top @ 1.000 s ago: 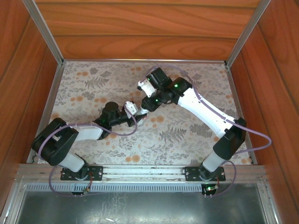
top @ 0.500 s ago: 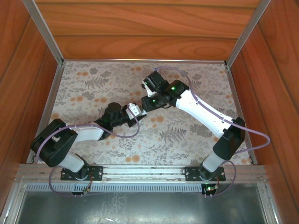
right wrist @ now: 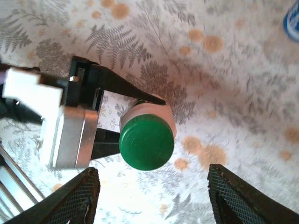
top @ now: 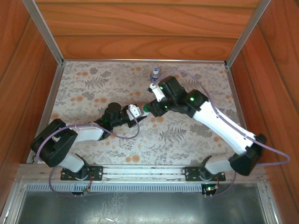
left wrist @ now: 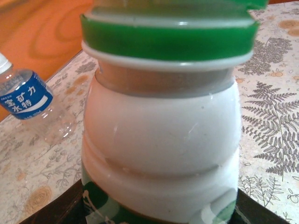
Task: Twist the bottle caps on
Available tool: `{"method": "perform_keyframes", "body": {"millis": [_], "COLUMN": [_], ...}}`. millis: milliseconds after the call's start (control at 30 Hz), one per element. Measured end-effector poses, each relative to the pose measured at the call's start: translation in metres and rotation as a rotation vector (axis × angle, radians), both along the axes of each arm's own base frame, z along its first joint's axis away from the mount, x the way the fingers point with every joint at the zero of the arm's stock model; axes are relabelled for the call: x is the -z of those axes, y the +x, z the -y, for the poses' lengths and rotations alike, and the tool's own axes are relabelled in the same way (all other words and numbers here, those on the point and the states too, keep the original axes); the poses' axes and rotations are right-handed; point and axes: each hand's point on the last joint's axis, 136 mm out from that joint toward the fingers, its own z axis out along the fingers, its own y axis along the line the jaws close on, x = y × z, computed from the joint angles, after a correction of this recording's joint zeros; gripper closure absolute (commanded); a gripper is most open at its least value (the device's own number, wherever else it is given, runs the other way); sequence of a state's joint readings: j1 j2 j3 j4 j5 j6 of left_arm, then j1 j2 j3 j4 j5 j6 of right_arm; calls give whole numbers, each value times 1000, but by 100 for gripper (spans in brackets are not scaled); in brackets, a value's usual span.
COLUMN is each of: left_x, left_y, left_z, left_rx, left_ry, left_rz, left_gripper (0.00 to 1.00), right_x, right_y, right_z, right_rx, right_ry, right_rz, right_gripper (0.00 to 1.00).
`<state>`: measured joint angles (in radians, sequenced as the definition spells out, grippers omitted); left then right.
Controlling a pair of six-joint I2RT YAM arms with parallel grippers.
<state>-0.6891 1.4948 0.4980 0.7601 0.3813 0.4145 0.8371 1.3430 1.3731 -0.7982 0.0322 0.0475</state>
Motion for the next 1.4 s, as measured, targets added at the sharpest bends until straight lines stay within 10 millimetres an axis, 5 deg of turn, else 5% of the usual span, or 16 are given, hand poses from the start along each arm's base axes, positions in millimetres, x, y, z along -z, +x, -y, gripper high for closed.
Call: {"method": "perform_keyframes", "body": {"millis": [233, 667, 967, 1133, 1400], "left_x": [6, -2, -4, -5, -4], "left_y": [-14, -33, -34, -35, -35], "left_z": [-5, -4, -5, -5, -5], "left_rx": [44, 111, 116, 118, 119], "left_ry": [60, 121, 127, 127, 126], "left_rz": [50, 169, 181, 180, 179], "left_gripper": [49, 49, 49, 49, 49], "right_x": [24, 19, 30, 35, 34], "right_y": [-36, -35, -50, -48, -44], "right_z": [22, -13, -22, -22, -22], "right_rx": [-355, -772, -869, -872, -858], "right_ry": [-56, -180, -190, -211, -225], "right_rz": [283, 488, 443, 437, 452], "right_gripper": [36, 40, 44, 52, 52]}}
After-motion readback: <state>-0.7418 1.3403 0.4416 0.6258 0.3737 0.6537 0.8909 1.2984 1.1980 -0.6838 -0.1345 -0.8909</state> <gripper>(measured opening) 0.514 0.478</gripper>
